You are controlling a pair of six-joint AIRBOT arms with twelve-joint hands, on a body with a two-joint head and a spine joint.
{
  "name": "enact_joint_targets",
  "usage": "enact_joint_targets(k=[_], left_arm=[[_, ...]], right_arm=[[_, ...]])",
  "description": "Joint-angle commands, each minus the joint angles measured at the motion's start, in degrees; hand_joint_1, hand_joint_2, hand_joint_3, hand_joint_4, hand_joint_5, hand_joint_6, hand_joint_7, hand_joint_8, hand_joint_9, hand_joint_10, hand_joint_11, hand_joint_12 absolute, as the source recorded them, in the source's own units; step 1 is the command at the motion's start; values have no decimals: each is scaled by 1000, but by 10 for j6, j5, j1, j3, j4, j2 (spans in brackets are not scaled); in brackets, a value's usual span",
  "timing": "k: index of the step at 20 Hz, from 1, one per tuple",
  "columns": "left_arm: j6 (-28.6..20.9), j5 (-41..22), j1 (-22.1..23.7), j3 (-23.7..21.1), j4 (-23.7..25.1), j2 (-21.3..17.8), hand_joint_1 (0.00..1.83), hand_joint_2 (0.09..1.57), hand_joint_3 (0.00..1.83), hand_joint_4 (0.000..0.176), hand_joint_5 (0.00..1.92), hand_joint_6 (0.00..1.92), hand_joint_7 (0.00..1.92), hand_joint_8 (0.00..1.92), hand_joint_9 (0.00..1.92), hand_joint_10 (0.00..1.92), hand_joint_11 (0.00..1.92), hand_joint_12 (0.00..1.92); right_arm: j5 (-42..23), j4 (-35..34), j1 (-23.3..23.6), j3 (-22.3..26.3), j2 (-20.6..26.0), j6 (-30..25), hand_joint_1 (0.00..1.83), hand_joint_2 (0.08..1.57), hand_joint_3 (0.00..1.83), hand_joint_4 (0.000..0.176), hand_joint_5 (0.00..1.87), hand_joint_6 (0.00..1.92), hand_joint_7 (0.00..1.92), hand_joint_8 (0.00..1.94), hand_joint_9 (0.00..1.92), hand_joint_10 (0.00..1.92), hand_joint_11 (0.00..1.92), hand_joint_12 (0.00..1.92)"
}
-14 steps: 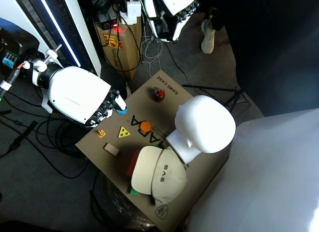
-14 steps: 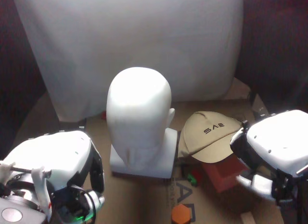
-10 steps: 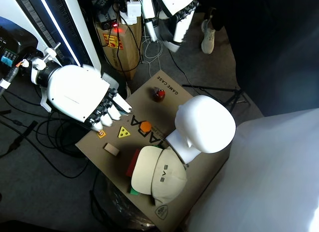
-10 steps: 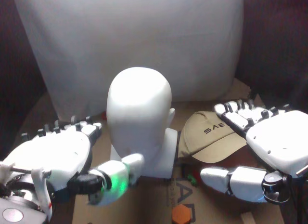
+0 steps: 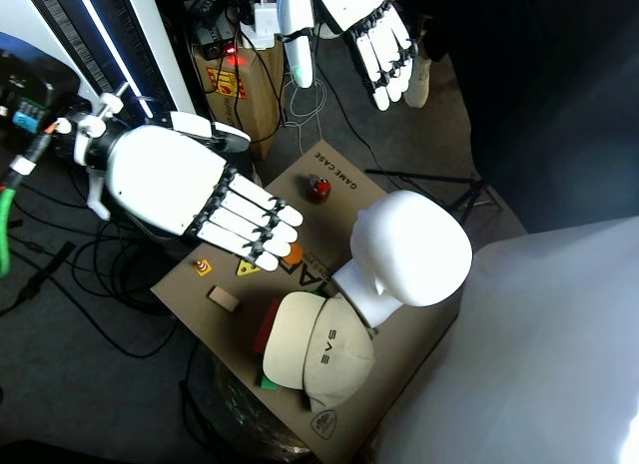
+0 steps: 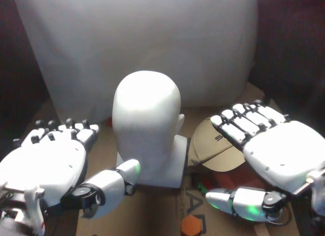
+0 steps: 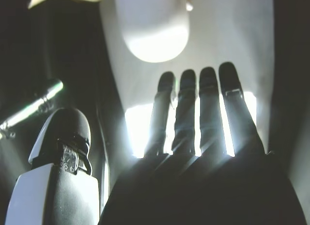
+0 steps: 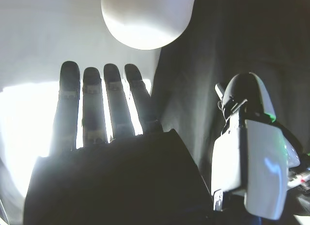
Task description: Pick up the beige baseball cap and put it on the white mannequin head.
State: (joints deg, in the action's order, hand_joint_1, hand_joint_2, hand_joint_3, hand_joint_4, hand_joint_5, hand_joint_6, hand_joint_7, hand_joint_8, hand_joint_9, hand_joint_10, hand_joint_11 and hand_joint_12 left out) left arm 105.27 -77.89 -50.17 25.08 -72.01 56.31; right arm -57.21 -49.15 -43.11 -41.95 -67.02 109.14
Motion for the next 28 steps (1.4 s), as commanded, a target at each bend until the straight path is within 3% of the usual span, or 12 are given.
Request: enact_joint_targets(k=[1,3,5,9,13,15,22,28], left_arm=[[-21,-71,-9,7,61,9,0,1147,0,0,201,1,180,0,164,2,0,563],[-74,-144,-58,30,102,43,0,1146,0,0,199,0,174,0,162,0,0,569],[-93,-198,-83,49,127,72,0,1146,0,0,202,1,187,3,174,3,0,603],[-90,-207,-102,75,145,109,0,1146,0,0,212,4,197,6,183,6,0,611],[-122,-209,-126,113,172,146,0,1145,0,0,210,2,188,1,184,5,0,613],[-144,-231,-144,135,201,165,0,1145,0,0,210,2,185,0,184,4,0,616],[-226,-231,-174,192,215,199,0,1145,0,0,209,2,188,1,182,1,0,635],[-249,-231,-173,245,220,236,0,1144,0,0,221,4,199,3,190,2,0,654]], right_arm=[[-55,35,-1,-11,-6,-2,549,956,0,0,76,0,78,0,53,0,0,442],[-41,38,-4,-50,-23,20,779,964,0,0,84,4,94,6,58,2,0,434],[-7,37,-4,-82,-24,30,910,995,5,0,111,12,112,9,78,8,0,434],[12,38,-14,-133,-37,26,1101,1001,0,0,162,7,167,7,128,8,0,526],[-20,41,-33,-196,-76,22,1168,998,0,0,178,4,206,6,152,7,0,596],[-9,54,-43,-227,-87,-21,1185,1001,1,0,176,2,204,4,150,5,0,596],[27,53,-61,-333,-143,-85,1272,1036,14,0,175,0,203,1,150,2,0,592],[49,76,-78,-418,-186,-144,1285,1043,12,0,175,0,204,1,151,2,0,571]])
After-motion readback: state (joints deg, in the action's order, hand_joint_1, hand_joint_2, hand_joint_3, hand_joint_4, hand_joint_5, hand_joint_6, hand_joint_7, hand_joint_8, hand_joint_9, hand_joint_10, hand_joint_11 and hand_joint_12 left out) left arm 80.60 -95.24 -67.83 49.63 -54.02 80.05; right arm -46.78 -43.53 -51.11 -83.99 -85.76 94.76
